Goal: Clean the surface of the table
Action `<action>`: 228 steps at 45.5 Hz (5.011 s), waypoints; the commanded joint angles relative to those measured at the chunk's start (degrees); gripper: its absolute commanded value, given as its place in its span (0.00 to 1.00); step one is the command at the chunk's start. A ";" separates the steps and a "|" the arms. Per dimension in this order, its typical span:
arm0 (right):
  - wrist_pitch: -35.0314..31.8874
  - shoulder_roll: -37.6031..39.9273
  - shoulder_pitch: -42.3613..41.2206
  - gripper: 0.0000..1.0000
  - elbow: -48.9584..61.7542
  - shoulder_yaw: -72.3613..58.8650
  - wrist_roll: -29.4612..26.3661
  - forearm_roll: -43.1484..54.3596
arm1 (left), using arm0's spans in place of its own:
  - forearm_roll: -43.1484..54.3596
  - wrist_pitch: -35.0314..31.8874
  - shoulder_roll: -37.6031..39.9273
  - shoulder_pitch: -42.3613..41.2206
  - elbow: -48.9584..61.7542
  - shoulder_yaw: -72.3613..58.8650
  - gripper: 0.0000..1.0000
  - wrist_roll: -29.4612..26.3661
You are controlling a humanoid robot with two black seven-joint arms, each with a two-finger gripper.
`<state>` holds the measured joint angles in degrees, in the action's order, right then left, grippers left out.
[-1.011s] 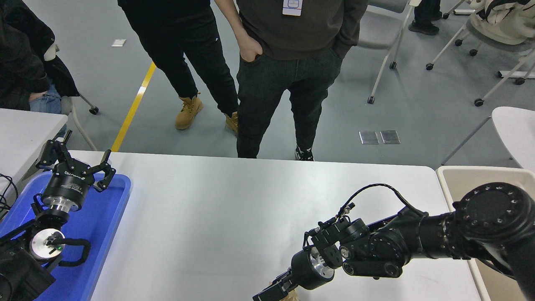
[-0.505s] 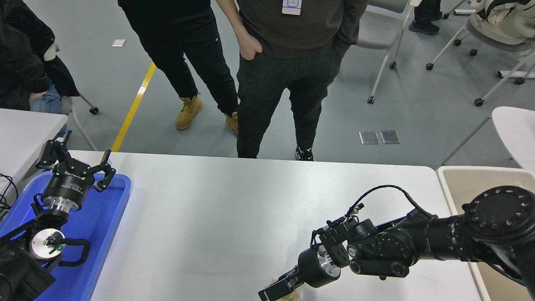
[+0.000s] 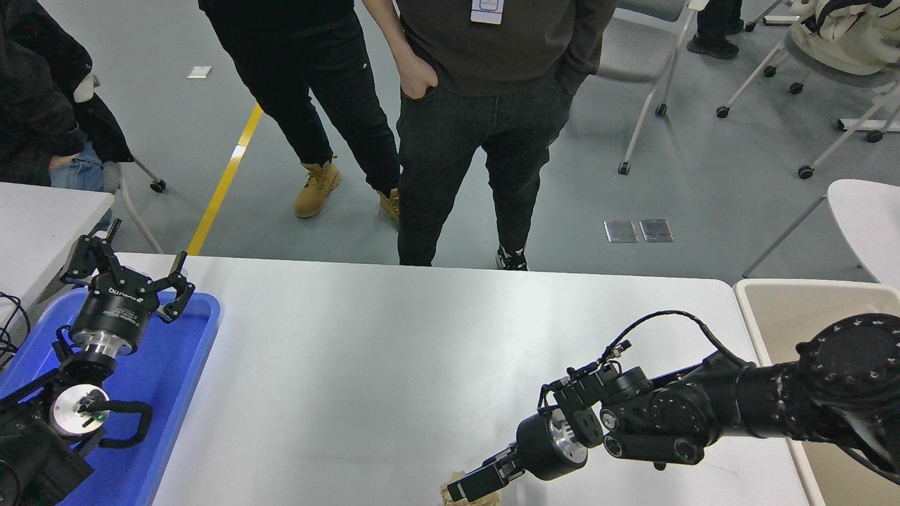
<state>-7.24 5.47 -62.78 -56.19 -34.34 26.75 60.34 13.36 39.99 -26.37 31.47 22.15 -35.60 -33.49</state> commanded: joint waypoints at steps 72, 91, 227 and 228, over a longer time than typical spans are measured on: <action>3.02 0.24 2.22 0.00 6.00 -3.80 10.08 4.70 | 0.00 0.00 0.00 0.00 0.00 0.00 1.00 0.00; 3.11 3.23 -1.55 0.00 5.39 -2.84 13.85 6.37 | 0.00 0.00 0.00 0.00 0.00 0.00 1.00 0.00; -27.74 31.09 2.83 0.00 48.09 21.51 18.60 -21.05 | 0.00 0.00 0.00 0.00 0.00 0.00 1.00 0.00; -27.66 30.65 3.53 0.00 49.50 21.51 18.60 -21.40 | 0.00 0.00 0.00 0.00 0.00 0.00 1.00 0.00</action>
<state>-35.02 39.24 -66.62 -23.18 -12.85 45.14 43.26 13.36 39.99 -26.36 31.46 22.15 -35.60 -33.49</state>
